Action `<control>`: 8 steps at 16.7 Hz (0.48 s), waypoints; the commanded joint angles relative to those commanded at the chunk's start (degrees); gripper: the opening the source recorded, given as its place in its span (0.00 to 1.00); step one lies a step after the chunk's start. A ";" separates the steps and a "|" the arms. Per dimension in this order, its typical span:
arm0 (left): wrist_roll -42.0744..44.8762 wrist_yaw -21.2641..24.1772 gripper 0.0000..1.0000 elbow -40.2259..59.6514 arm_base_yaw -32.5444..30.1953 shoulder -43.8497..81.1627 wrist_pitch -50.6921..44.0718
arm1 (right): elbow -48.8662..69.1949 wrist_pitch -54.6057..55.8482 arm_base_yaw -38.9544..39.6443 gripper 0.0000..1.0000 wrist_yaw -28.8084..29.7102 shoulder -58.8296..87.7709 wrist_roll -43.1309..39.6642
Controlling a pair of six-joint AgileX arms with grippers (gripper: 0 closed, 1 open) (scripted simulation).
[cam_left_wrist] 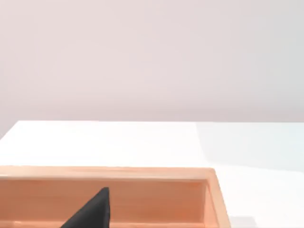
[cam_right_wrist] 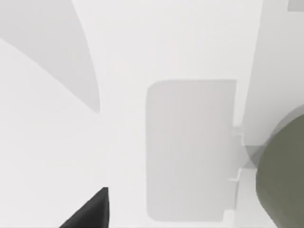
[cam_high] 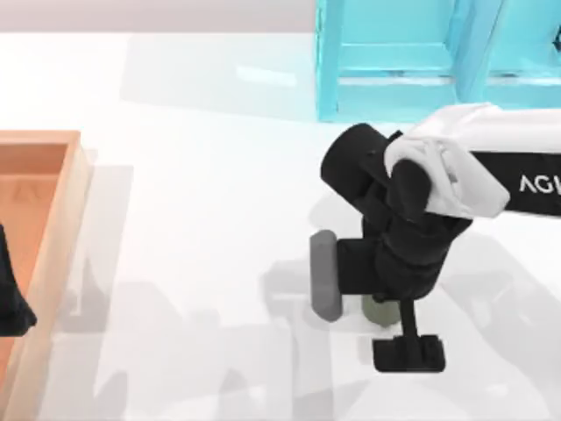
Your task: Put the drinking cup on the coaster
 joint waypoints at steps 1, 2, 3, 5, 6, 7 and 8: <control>0.00 0.00 1.00 0.00 0.00 0.00 0.00 | 0.00 0.00 0.00 1.00 0.00 0.00 0.00; 0.00 0.00 1.00 0.00 0.00 0.00 0.00 | 0.00 0.00 0.00 1.00 0.00 0.00 0.00; 0.00 0.00 1.00 0.00 0.00 0.00 0.00 | 0.00 0.00 0.00 0.92 0.00 0.00 0.00; 0.00 0.00 1.00 0.00 0.00 0.00 0.00 | 0.00 0.00 0.00 0.77 0.00 0.00 0.00; 0.00 0.00 1.00 0.00 0.00 0.00 0.00 | 0.00 0.00 0.00 0.70 0.00 0.00 0.00; 0.00 0.00 1.00 0.00 0.00 0.00 0.00 | 0.00 0.00 0.00 0.62 0.00 0.00 0.00; 0.00 0.00 1.00 0.00 0.00 0.00 0.00 | 0.00 0.00 0.00 0.55 0.00 0.00 0.00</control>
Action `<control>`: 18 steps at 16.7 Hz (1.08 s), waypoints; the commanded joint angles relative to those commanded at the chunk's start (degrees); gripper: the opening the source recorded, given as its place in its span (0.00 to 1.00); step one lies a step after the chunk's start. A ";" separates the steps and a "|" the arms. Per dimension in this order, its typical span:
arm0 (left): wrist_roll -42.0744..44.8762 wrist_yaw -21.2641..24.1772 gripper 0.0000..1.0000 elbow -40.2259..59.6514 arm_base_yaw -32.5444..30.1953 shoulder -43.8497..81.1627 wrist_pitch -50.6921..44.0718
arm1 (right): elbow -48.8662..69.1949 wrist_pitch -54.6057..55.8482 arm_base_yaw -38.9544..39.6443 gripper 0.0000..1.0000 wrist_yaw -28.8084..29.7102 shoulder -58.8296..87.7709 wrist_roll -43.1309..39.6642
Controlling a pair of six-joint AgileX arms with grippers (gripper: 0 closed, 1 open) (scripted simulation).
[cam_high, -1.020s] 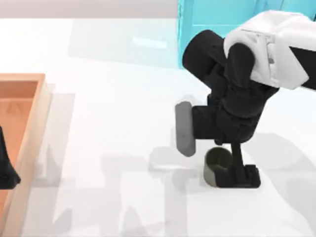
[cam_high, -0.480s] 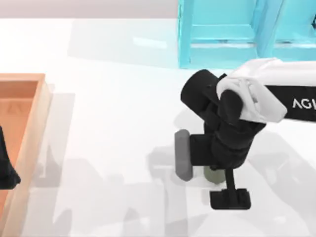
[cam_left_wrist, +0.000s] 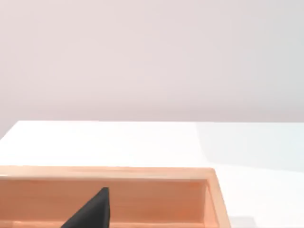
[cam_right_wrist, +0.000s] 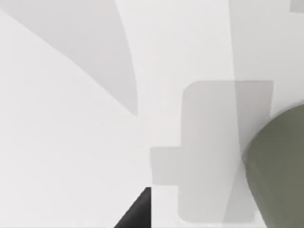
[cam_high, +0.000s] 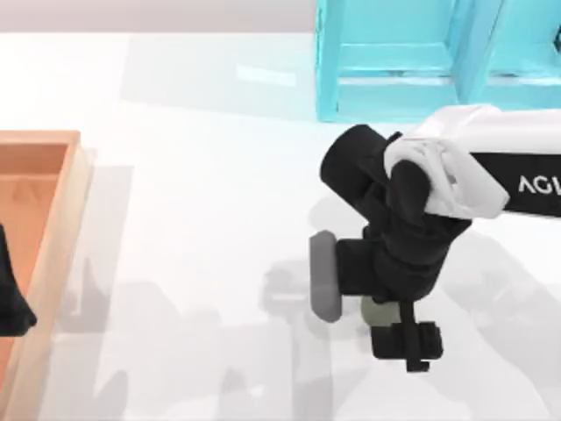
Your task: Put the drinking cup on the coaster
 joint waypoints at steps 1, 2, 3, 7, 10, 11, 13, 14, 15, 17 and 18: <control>0.00 0.00 1.00 0.00 0.00 0.00 0.00 | 0.00 0.00 0.00 0.47 0.00 0.00 0.00; 0.00 0.00 1.00 0.00 0.00 0.00 0.00 | 0.00 0.00 0.00 0.40 0.00 0.00 0.00; 0.00 0.00 1.00 0.00 0.00 0.00 0.00 | 0.00 0.00 0.00 0.32 0.00 0.00 0.00; 0.00 0.00 1.00 0.00 0.00 0.00 0.00 | 0.00 0.00 0.00 0.02 0.00 0.00 0.00; 0.00 0.00 1.00 0.00 0.00 0.00 0.00 | 0.00 0.00 0.00 0.00 0.00 0.00 0.00; 0.00 0.00 1.00 0.00 0.00 0.00 0.00 | 0.00 0.00 0.00 0.00 0.00 0.00 0.00; 0.00 0.00 1.00 0.00 0.00 0.00 0.00 | 0.00 0.00 0.00 0.00 0.00 0.00 0.00; 0.00 0.00 1.00 0.00 0.00 0.00 0.00 | 0.00 0.00 0.00 0.00 0.00 0.00 0.00; 0.00 0.00 1.00 0.00 0.00 0.00 0.00 | 0.00 0.00 0.00 0.00 0.00 0.00 0.00; 0.00 0.00 1.00 0.00 0.00 0.00 0.00 | 0.03 -0.05 -0.18 0.00 0.01 -0.14 0.13; 0.00 0.00 1.00 0.00 0.00 0.00 0.00 | -0.12 -0.28 -0.63 0.00 -0.01 -0.51 0.70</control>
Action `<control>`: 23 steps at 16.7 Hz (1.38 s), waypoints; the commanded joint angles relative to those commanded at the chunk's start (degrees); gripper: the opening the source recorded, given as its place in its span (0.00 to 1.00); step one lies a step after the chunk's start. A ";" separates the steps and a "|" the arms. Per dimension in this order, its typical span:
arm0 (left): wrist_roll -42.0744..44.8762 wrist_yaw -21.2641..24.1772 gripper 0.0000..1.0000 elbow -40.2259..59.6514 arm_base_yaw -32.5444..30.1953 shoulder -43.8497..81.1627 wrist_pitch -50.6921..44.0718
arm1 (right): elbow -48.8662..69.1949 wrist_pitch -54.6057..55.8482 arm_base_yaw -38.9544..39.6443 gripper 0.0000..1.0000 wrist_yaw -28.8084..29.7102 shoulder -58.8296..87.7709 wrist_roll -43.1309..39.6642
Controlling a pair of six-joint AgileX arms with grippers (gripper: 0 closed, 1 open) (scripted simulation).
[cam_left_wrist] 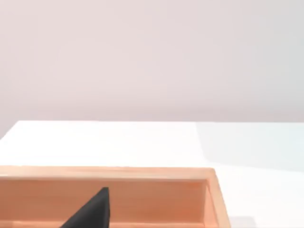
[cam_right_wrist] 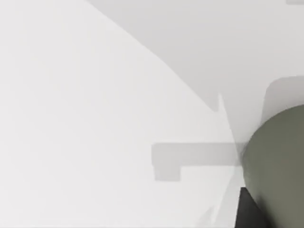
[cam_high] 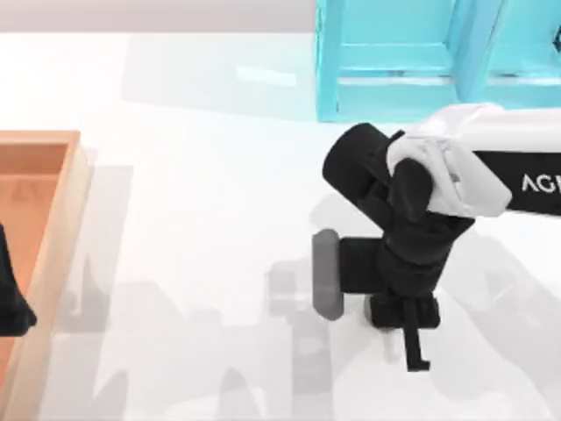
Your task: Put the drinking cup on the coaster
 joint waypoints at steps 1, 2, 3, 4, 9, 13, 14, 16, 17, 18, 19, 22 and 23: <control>0.00 0.00 1.00 0.00 0.00 0.00 0.00 | -0.30 -0.43 -0.93 0.00 -0.05 -0.76 1.23; 0.00 0.00 1.00 0.00 0.00 0.00 0.00 | -0.73 -1.02 -2.25 0.00 -0.14 -1.80 3.02; 0.00 0.00 1.00 0.00 0.00 0.00 0.00 | -1.32 -1.79 -4.01 0.00 -0.27 -3.13 5.46; 0.00 0.00 1.00 0.00 0.00 0.00 0.00 | -2.03 -2.71 -6.11 0.00 -0.43 -4.66 8.46; 0.00 0.00 1.00 0.00 0.00 0.00 0.00 | -7.34 -8.63 -19.99 0.00 -1.44 -14.42 30.33; 0.00 0.00 1.00 0.00 0.00 0.00 0.00 | -11.77 -12.94 -30.76 0.00 -2.19 -22.46 45.81; 0.00 0.00 1.00 0.00 0.00 0.00 0.00 | -12.59 -13.68 -32.79 0.00 -2.37 -24.10 48.27; 0.00 0.00 1.00 0.00 0.00 0.00 0.00 | -13.68 -14.63 -35.53 0.00 -2.63 -26.41 51.31; 0.00 0.00 1.00 0.00 0.00 0.00 0.00 | -13.91 -14.81 -36.11 0.00 -2.69 -26.92 51.91; 0.00 0.00 1.00 0.00 0.00 0.00 0.00 | -13.94 -14.83 -36.18 0.00 -2.70 -26.99 51.99; 0.00 0.00 1.00 0.00 0.00 0.00 0.00 | -13.94 -14.83 -36.18 0.00 -2.70 -26.99 51.99; 0.00 0.00 1.00 0.00 0.00 0.00 0.00 | -13.87 -14.53 -35.99 0.00 -2.71 -26.73 51.89; 0.00 0.00 1.00 0.00 0.00 0.00 0.00 | -14.51 -13.76 -36.13 0.00 -2.76 -26.54 51.76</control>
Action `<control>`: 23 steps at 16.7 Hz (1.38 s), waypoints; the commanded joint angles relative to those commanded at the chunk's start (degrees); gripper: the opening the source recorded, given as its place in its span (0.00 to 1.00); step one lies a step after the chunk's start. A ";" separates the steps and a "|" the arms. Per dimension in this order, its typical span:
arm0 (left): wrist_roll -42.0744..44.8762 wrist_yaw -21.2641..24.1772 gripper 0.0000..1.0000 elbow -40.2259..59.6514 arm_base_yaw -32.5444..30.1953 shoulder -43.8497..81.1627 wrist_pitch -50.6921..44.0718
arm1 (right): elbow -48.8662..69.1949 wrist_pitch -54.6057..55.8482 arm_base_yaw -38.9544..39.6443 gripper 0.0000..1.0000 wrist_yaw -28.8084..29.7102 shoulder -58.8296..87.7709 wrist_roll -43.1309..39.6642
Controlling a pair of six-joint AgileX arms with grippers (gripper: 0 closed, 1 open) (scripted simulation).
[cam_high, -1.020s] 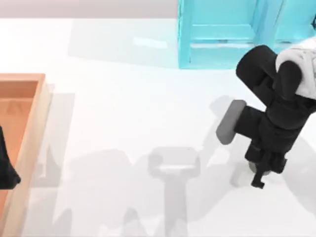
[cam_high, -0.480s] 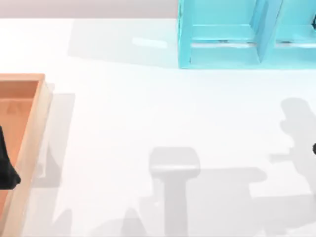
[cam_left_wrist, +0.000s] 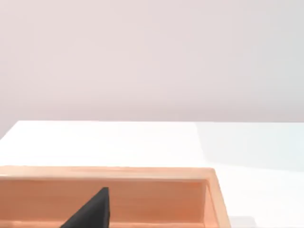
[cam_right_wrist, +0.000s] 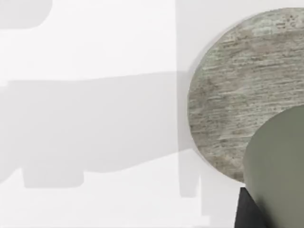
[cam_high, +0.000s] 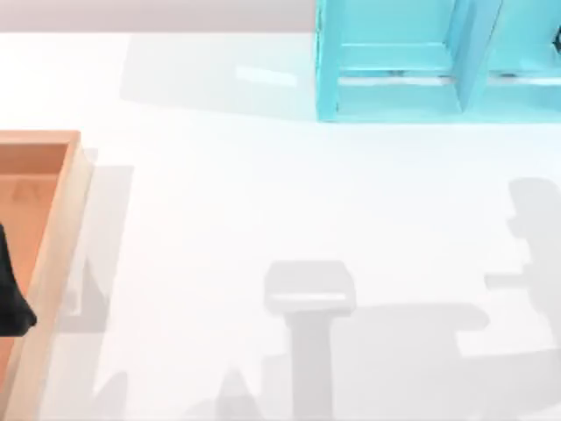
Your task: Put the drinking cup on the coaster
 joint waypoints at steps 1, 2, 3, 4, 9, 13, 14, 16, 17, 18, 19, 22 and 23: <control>0.00 0.00 1.00 0.00 0.00 0.00 0.00 | -1.21 1.34 -0.18 0.00 0.00 0.43 -0.13; 0.00 0.00 1.00 0.00 0.00 0.00 0.00 | -2.71 3.17 -0.35 0.00 0.00 0.89 -0.26; 0.00 0.00 1.00 0.00 0.00 0.00 0.00 | -3.99 5.22 -0.51 0.00 0.02 1.41 -0.38; 0.00 0.00 1.00 0.00 0.00 0.00 0.00 | -5.16 7.63 -0.67 0.00 0.11 1.97 -0.50; 0.00 0.00 1.00 0.00 0.00 0.00 0.00 | -10.60 14.93 -1.48 0.00 0.09 4.44 -1.12; 0.00 0.00 1.00 0.00 0.00 0.00 0.00 | -10.60 14.93 -1.48 0.08 0.09 4.44 -1.12; 0.00 0.00 1.00 0.00 0.00 0.00 0.00 | -10.60 14.93 -1.48 0.15 0.09 4.44 -1.12; 0.00 0.00 1.00 0.00 0.00 0.00 0.00 | -10.60 14.93 -1.48 0.30 0.09 4.44 -1.12; 0.00 0.00 1.00 0.00 0.00 0.00 0.00 | -10.60 14.93 -1.48 0.38 0.09 4.44 -1.12; 0.00 0.00 1.00 0.00 0.00 0.00 0.00 | -10.60 14.93 -1.48 0.45 0.09 4.44 -1.12; 0.00 0.00 1.00 0.00 0.00 0.00 0.00 | -10.60 14.93 -1.48 0.53 0.09 4.44 -1.12; 0.00 0.00 1.00 0.00 0.00 0.00 0.00 | -10.60 14.93 -1.48 0.75 0.09 4.44 -1.12; 0.00 0.00 1.00 0.00 0.00 0.00 0.00 | -10.60 14.93 -1.48 0.83 0.09 4.44 -1.12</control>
